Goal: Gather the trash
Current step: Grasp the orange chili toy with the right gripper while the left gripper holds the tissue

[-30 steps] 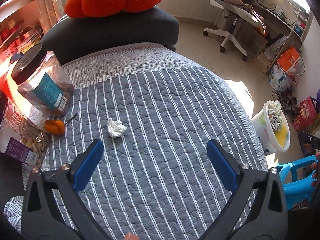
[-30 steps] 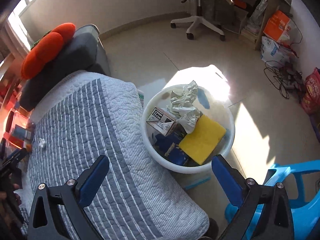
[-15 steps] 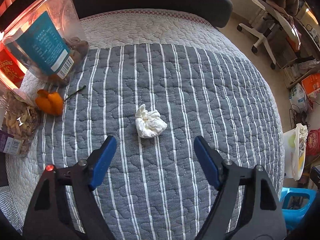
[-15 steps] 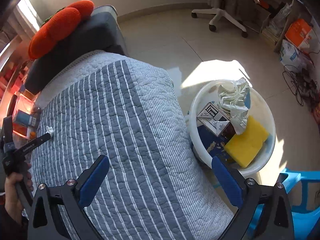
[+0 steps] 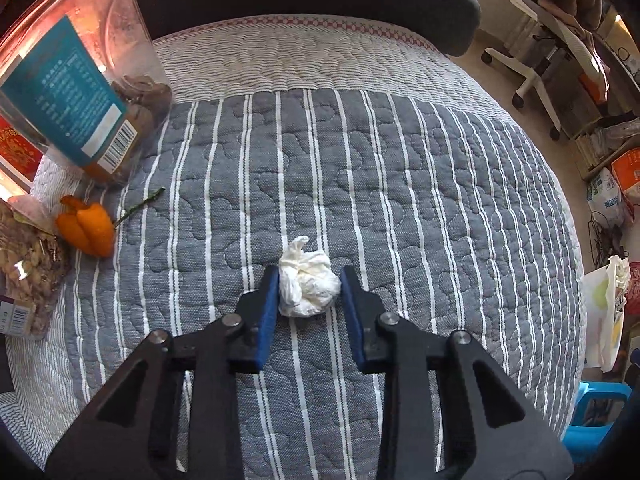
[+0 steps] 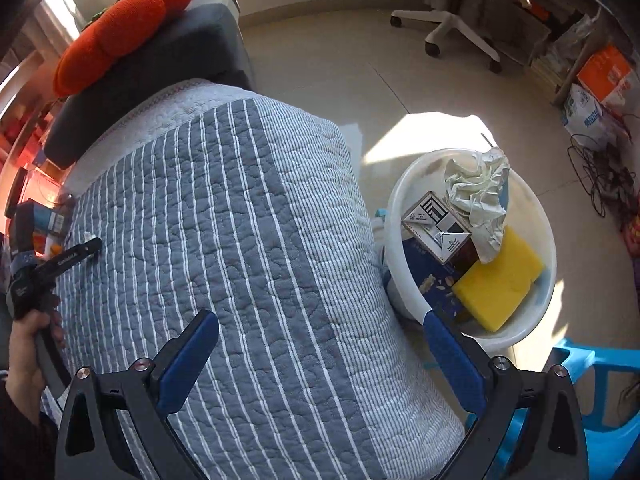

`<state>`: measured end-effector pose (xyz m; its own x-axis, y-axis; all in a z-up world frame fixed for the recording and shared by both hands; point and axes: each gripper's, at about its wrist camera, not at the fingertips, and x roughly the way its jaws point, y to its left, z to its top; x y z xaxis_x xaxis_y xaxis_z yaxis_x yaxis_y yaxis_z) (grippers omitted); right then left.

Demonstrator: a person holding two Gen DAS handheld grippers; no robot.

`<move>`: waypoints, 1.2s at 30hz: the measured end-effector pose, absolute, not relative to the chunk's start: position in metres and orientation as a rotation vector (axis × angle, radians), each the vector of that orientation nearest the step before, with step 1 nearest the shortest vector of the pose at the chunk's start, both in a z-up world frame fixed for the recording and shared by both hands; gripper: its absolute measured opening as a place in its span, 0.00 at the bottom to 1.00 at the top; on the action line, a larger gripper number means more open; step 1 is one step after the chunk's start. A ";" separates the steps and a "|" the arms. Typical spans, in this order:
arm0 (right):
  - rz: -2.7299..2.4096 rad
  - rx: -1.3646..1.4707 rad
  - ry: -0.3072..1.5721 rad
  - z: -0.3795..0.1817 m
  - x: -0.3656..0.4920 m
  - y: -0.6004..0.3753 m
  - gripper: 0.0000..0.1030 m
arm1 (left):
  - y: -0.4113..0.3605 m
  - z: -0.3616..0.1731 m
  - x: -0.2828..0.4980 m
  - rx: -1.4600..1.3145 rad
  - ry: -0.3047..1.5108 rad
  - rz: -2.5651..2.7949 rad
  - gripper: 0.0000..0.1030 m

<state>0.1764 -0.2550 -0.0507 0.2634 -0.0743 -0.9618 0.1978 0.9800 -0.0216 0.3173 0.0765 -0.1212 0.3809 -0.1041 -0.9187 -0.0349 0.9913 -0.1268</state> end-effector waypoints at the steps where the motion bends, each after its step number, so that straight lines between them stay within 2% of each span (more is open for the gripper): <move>1: -0.181 0.112 1.293 -0.051 0.176 -0.254 1.00 | 0.077 -0.117 0.315 -0.133 1.176 -0.053 0.31; 9: -0.126 0.076 1.280 -0.051 0.188 -0.220 1.00 | 0.110 -0.058 0.273 -0.085 1.100 -0.079 0.31; 13: -0.064 0.073 1.272 -0.058 0.199 -0.180 1.00 | 0.151 -0.035 0.239 -0.106 1.062 -0.039 0.31; 17: 0.038 0.056 1.269 -0.071 0.212 -0.123 1.00 | 0.192 -0.030 0.215 -0.163 1.055 0.017 0.31; 23: 0.219 0.023 1.245 -0.095 0.233 -0.027 0.98 | 0.212 -0.036 0.197 -0.178 1.083 0.060 0.31; 25: 0.265 0.019 1.233 -0.105 0.242 0.000 0.93 | 0.221 -0.035 0.193 -0.183 1.087 0.075 0.31; 27: 0.323 0.017 1.223 -0.115 0.254 0.024 0.81 | 0.227 -0.035 0.191 -0.187 1.092 0.080 0.31; 34: 0.490 -0.046 1.184 -0.143 0.287 0.096 0.62 | 0.242 -0.039 0.194 -0.224 1.114 0.081 0.31; 36: 0.522 -0.039 1.178 -0.147 0.294 0.112 0.52 | 0.246 -0.041 0.195 -0.225 1.122 0.086 0.31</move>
